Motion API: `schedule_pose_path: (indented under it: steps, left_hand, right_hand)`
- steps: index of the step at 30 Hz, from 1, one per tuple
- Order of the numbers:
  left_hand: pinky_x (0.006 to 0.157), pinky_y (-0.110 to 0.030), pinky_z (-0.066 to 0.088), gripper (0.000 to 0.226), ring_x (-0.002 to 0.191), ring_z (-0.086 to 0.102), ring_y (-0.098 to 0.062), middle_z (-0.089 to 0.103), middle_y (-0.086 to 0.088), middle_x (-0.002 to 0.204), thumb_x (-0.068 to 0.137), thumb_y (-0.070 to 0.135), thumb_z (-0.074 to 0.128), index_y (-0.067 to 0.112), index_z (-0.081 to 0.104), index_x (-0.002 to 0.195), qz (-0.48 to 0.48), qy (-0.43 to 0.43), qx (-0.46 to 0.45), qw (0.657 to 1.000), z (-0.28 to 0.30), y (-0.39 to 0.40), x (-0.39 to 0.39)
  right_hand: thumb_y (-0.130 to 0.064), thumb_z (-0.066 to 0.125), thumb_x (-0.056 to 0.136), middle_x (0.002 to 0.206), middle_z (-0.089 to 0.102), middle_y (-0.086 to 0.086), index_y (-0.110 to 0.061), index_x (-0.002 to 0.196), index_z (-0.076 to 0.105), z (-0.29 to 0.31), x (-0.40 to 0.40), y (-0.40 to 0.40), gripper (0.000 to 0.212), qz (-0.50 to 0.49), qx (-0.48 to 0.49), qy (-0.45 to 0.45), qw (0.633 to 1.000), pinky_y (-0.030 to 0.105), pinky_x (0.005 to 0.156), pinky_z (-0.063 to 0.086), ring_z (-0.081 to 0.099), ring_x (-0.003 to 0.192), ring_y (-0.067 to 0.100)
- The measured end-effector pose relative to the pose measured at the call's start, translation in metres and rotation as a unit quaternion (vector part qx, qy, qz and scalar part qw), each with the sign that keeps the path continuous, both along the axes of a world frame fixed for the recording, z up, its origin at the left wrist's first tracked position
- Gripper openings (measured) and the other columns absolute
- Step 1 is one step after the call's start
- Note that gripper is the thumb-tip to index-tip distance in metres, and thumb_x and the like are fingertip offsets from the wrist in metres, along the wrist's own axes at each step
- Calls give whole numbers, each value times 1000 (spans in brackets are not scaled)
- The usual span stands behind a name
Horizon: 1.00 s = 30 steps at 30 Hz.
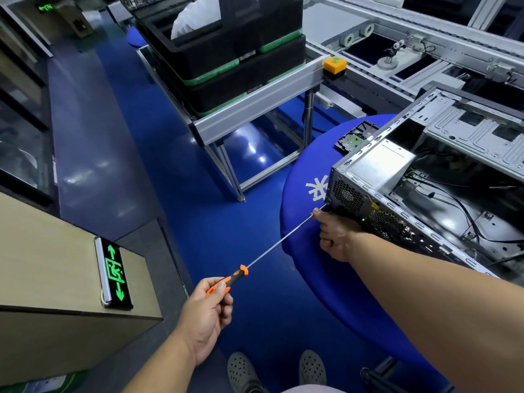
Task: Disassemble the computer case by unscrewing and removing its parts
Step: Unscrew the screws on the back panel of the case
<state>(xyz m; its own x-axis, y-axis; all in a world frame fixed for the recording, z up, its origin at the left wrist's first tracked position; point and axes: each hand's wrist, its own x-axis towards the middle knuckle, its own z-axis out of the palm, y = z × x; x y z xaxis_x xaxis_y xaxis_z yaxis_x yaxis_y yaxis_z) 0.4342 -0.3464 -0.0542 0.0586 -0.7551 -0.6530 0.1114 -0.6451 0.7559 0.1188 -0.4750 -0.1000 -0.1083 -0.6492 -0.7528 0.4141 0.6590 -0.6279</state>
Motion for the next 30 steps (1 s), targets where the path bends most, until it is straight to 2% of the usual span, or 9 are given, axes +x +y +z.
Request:
schedule_pose_path:
  steps: [9,15,20,22,25,30]
  left_hand:
    - [54,-27,43,18,58,48,-15,59,-8,76,110,20,54,10,63,120,8,14,-3,1000,2,2,2]
    - [54,-27,40,17,58,46,-15,57,-8,75,110,18,53,8,62,120,16,24,-1,1000,2,8,8]
    - [54,-28,38,15,57,44,-16,55,-8,74,110,17,52,9,61,117,15,35,0,999,2,14,14]
    - [53,-27,39,15,57,44,-16,55,-8,74,110,17,52,8,61,118,11,38,0,999,3,16,16]
    - [51,-26,40,16,57,45,-16,55,-9,74,110,16,52,8,62,120,8,38,0,999,2,16,20]
    - [50,-27,40,17,57,44,-17,55,-9,74,110,18,51,8,61,118,11,43,0,999,-2,18,28]
  right_hand:
    - [-37,70,96,54,20,-7,-23,85,61,1,-3,4,20,16,-17,-17,1000,23,41,16,15,43,10]
    - [-56,59,98,55,32,-4,-15,91,67,13,-4,9,42,-12,-5,-45,999,25,46,17,19,45,12]
    - [-69,53,94,55,34,-4,-13,91,66,16,-4,9,58,-27,0,-58,998,26,50,16,19,45,12]
    - [-64,52,98,55,33,-4,-14,90,65,15,-4,9,53,-28,-2,-57,998,26,49,16,20,45,12]
    - [-46,47,107,55,30,-4,-14,91,63,13,-3,8,38,-17,-2,-53,998,25,46,16,18,44,11]
    - [-30,38,109,54,35,-4,-15,88,57,15,-1,12,32,-48,-2,-59,997,25,44,16,19,43,11]
